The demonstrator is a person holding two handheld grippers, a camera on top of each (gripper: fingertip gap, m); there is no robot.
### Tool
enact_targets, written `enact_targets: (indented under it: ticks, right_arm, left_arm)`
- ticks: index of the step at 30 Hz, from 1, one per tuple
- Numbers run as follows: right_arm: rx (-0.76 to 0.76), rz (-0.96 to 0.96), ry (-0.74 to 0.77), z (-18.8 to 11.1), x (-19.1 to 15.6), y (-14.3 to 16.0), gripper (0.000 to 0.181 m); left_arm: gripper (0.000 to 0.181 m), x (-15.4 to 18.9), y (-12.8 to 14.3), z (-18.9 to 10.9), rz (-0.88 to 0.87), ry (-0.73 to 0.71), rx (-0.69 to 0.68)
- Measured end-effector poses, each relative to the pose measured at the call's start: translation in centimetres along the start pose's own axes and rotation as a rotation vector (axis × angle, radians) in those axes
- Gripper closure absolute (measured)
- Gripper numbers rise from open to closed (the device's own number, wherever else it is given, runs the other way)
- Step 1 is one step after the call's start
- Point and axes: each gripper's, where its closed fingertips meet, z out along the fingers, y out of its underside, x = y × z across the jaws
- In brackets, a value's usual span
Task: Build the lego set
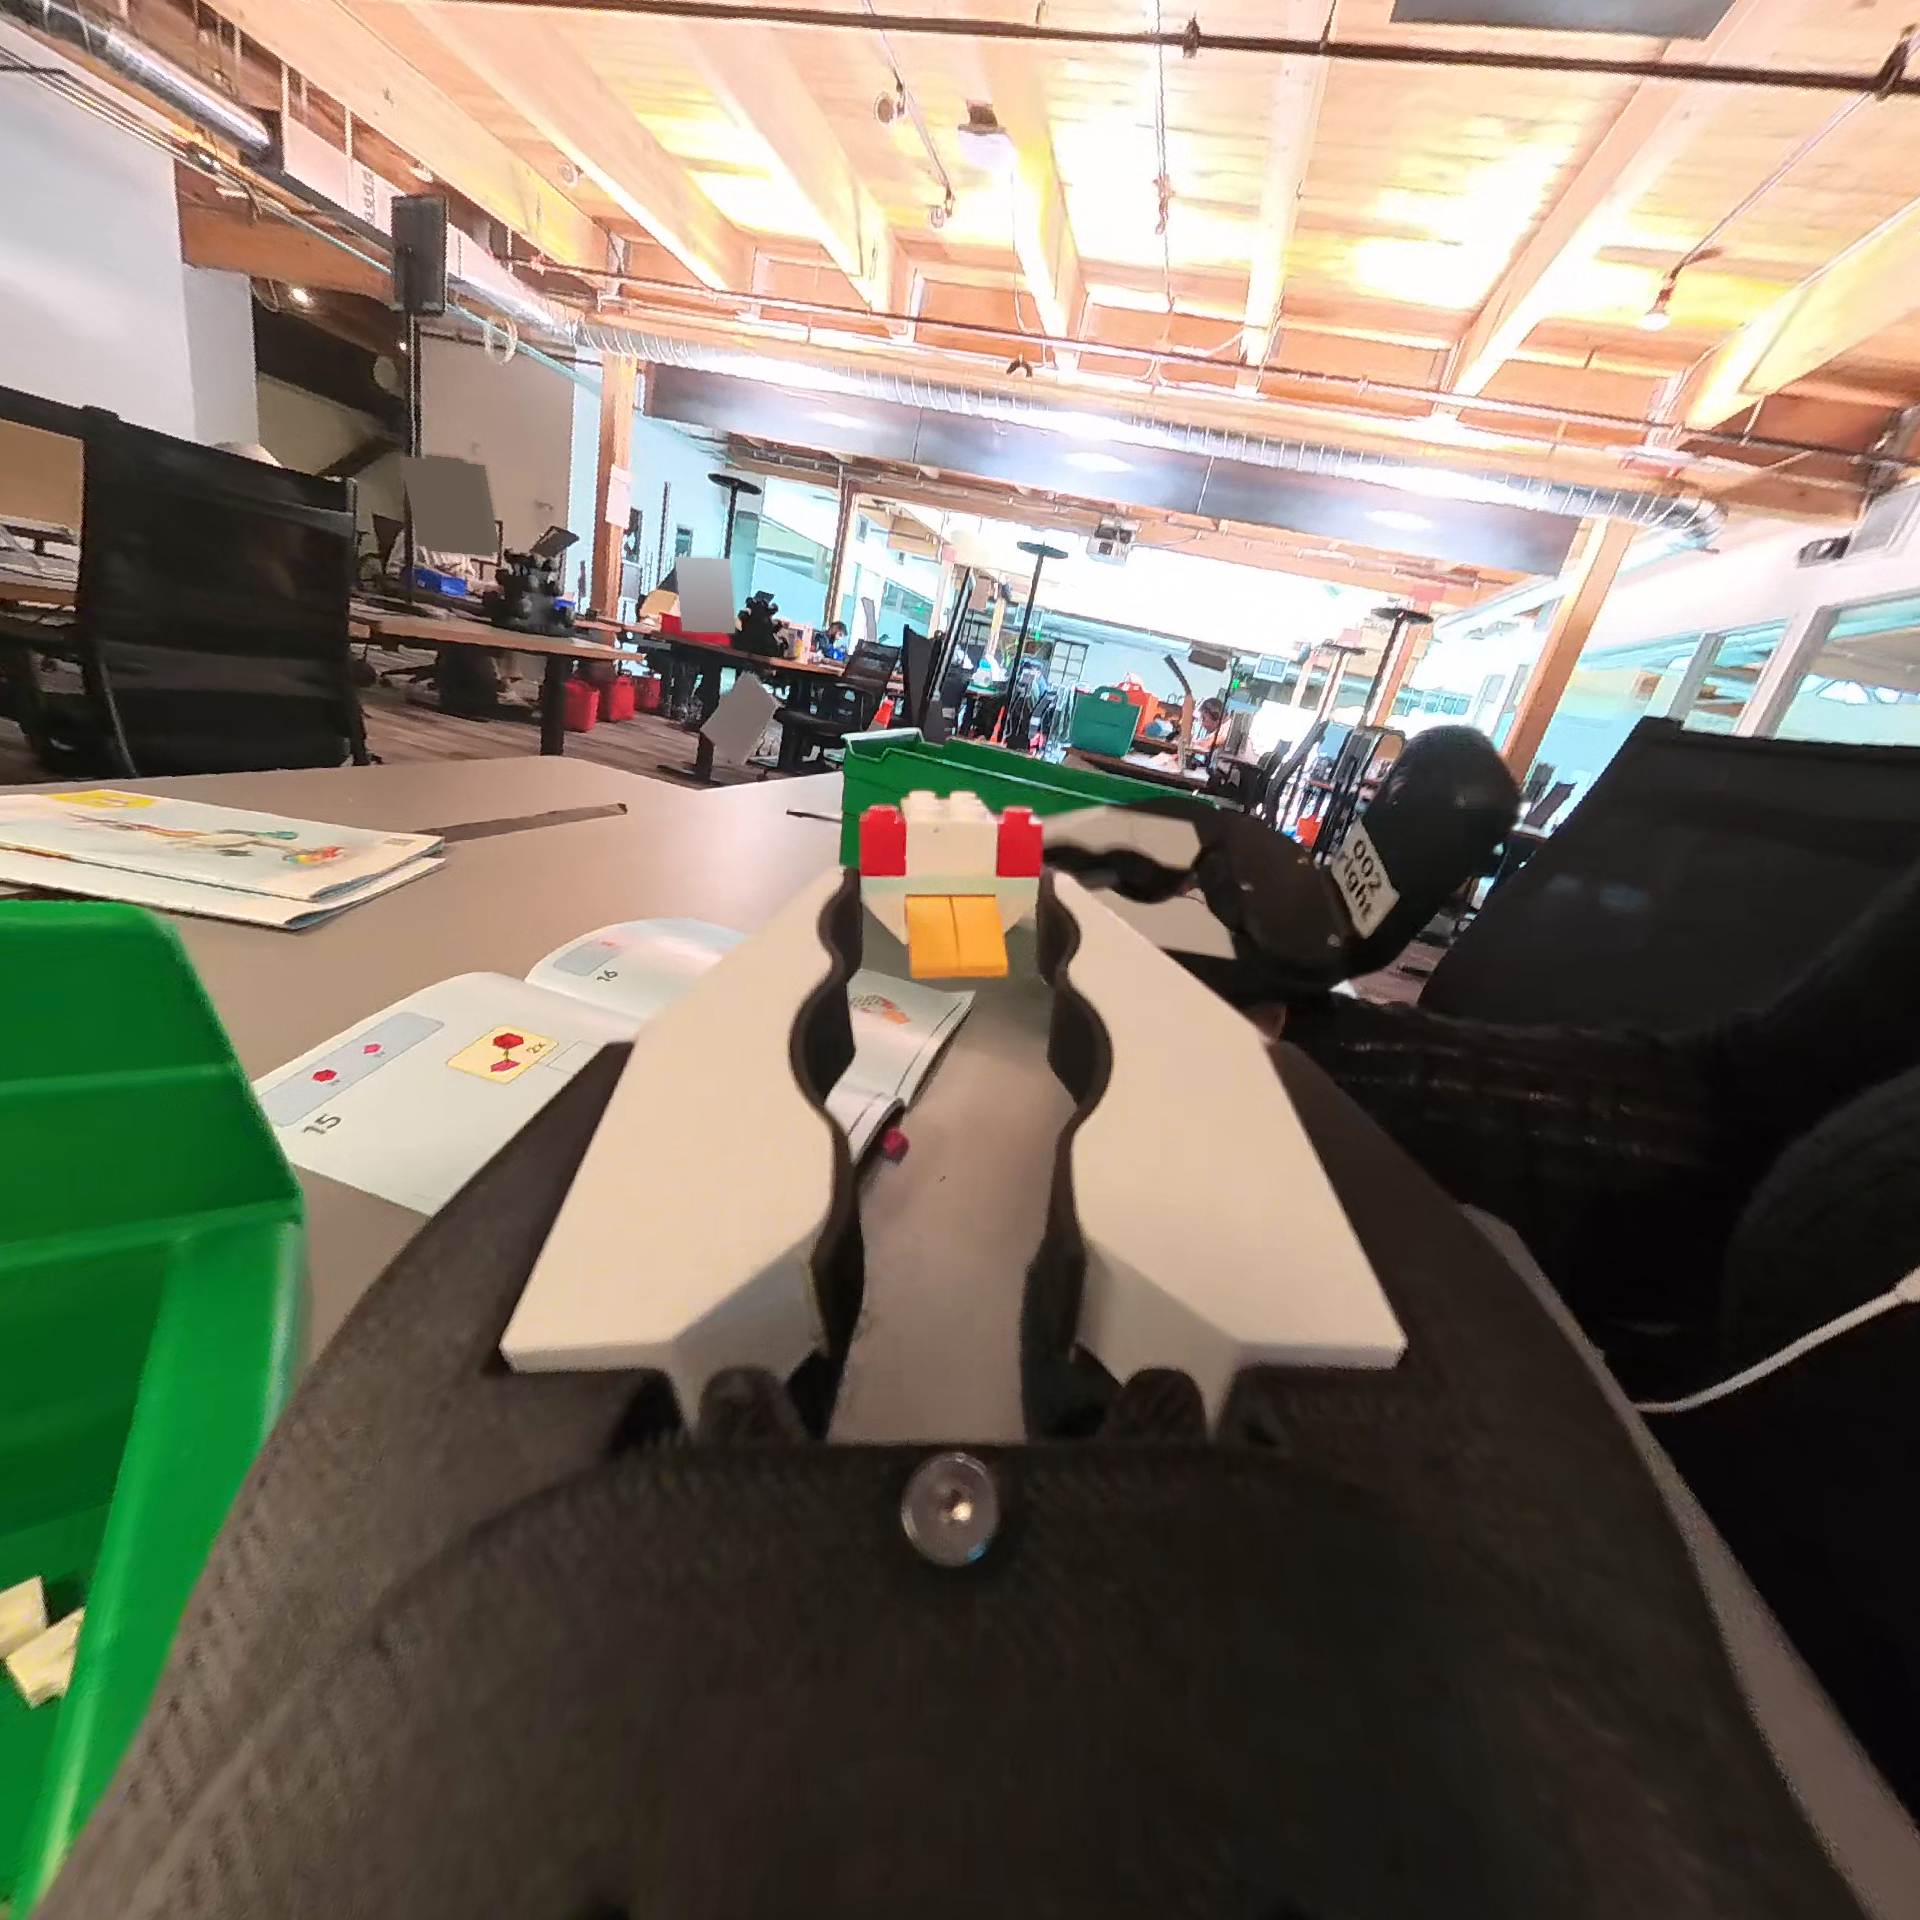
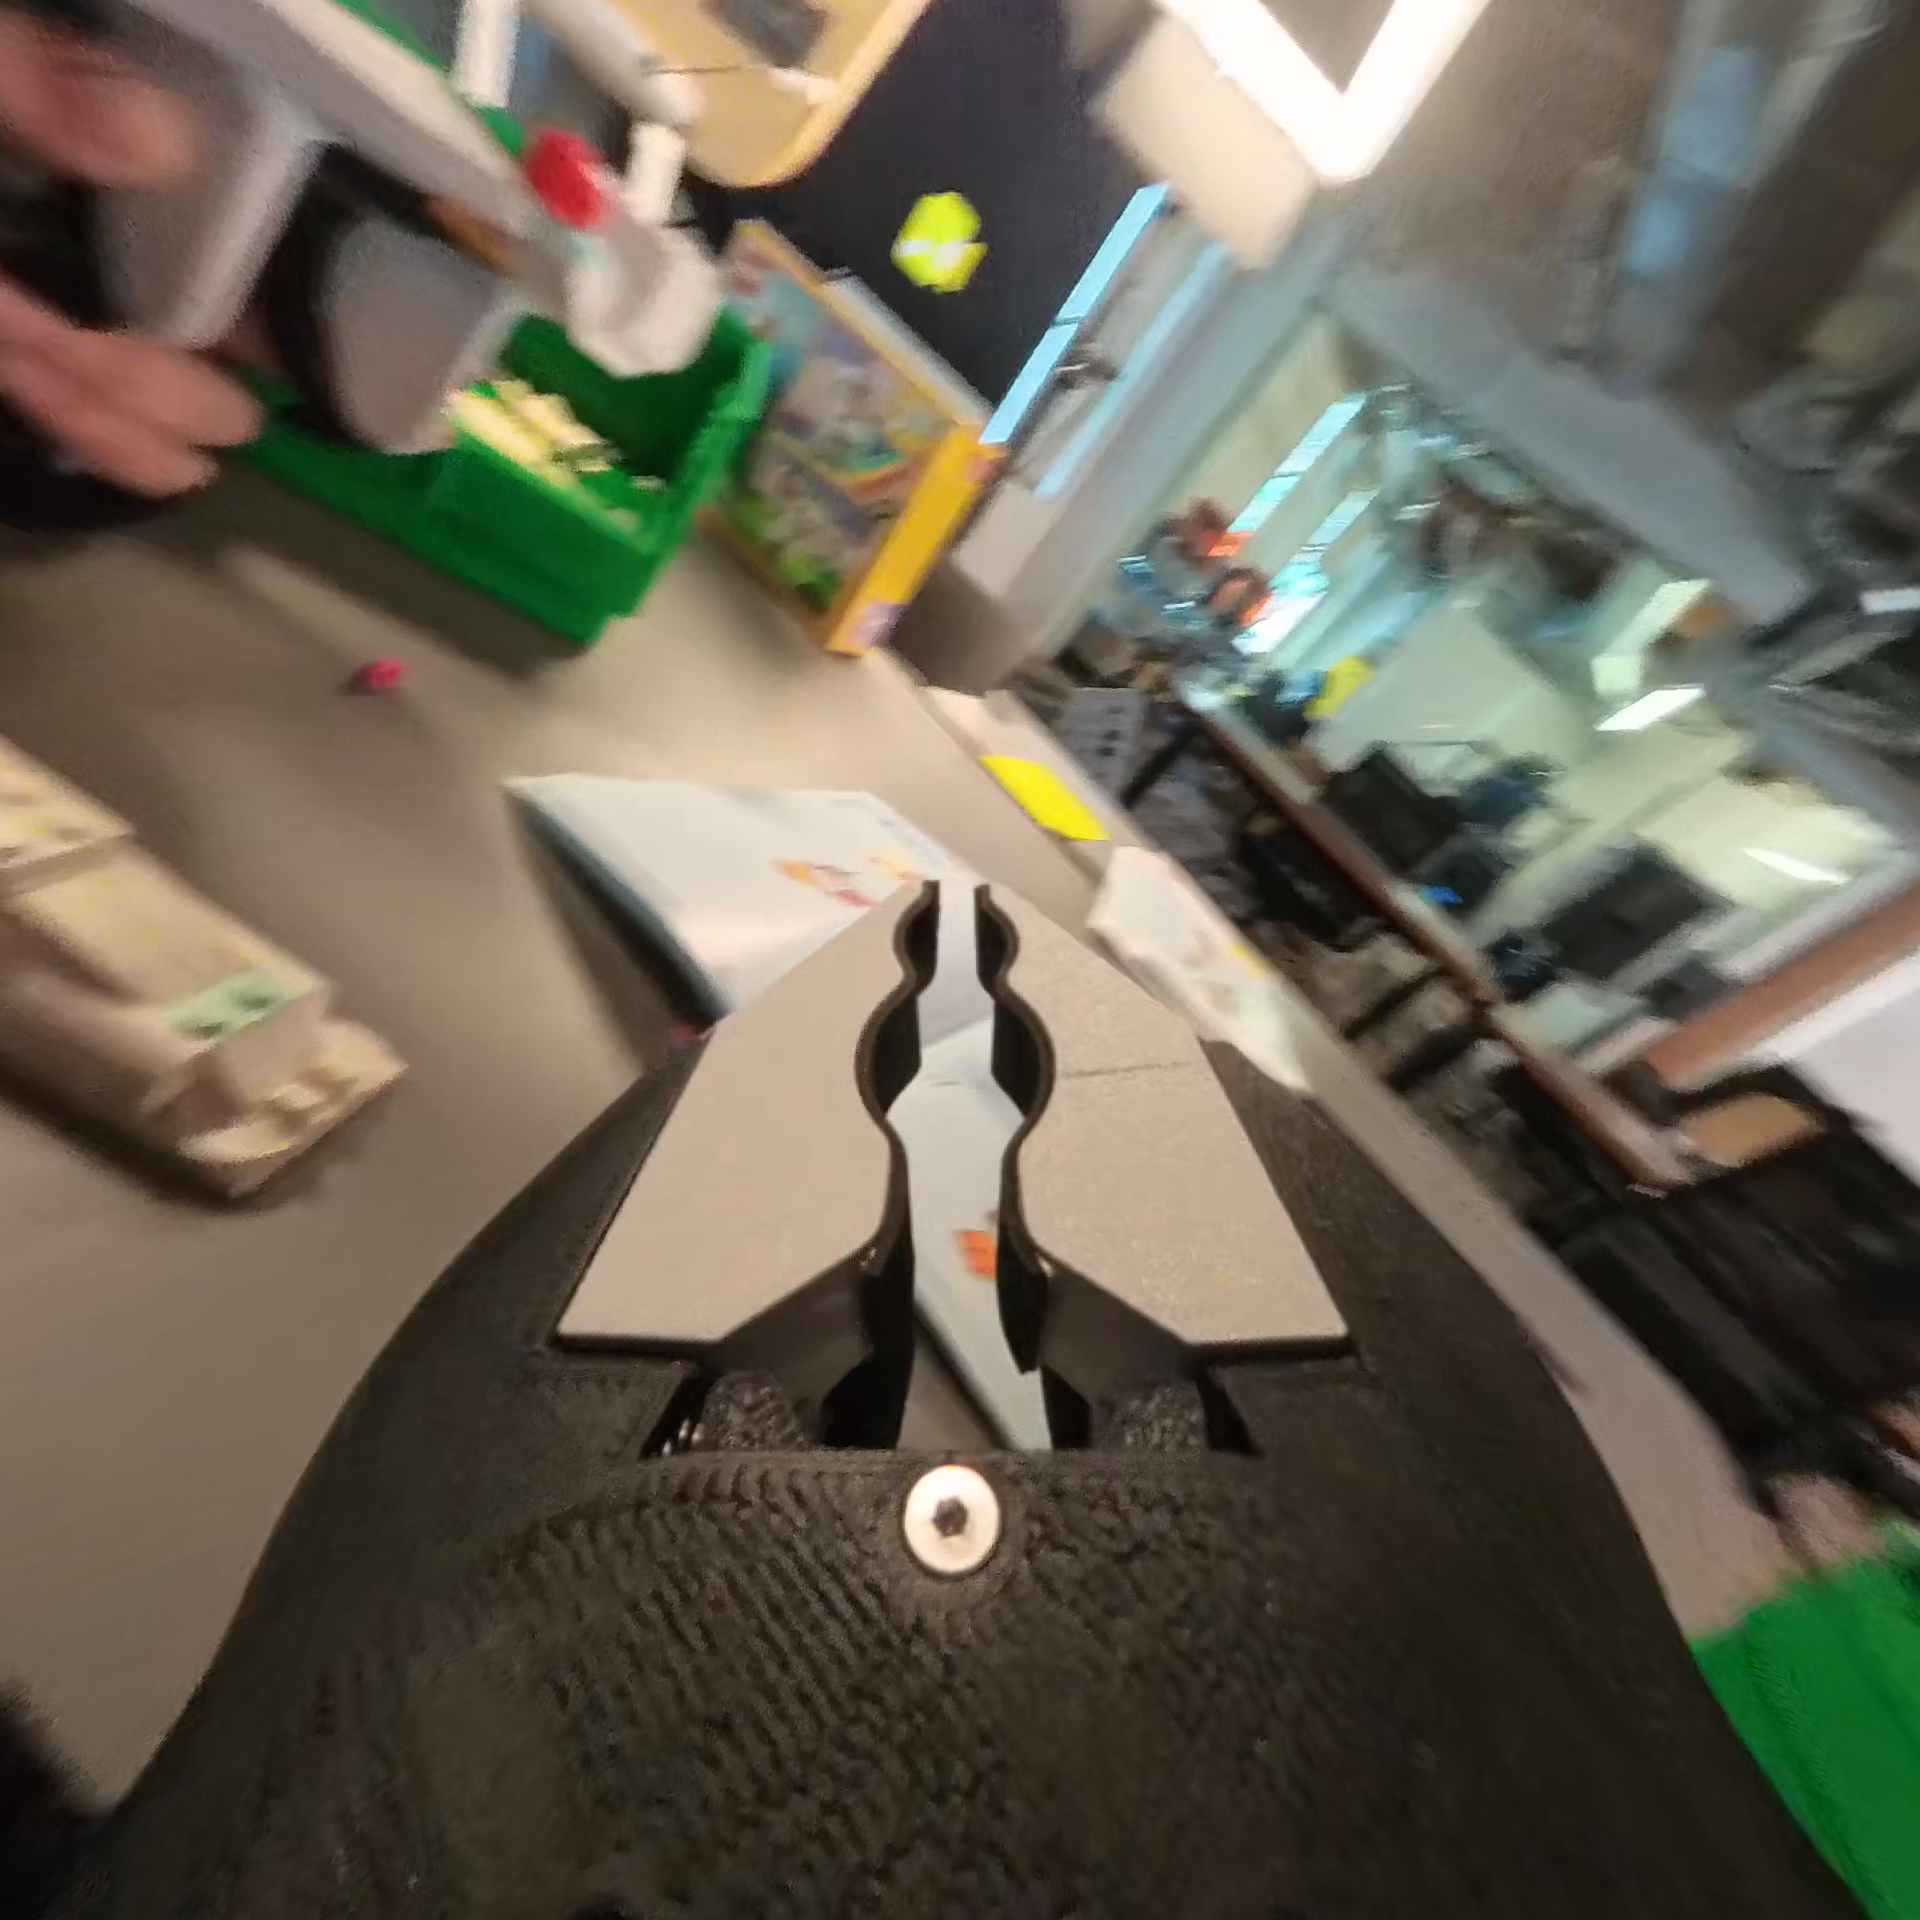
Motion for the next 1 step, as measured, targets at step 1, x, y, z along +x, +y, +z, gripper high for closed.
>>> enact_targets:
  ticks: [1]
  right_arm:
    - [-0.017, 0.027, -0.094, 0.14, -1.51, 0.29, 0.179]
  left_arm:
    - [0.149, -0.02, 0.07, 0.02, 0.002, -0.001, -0.004]
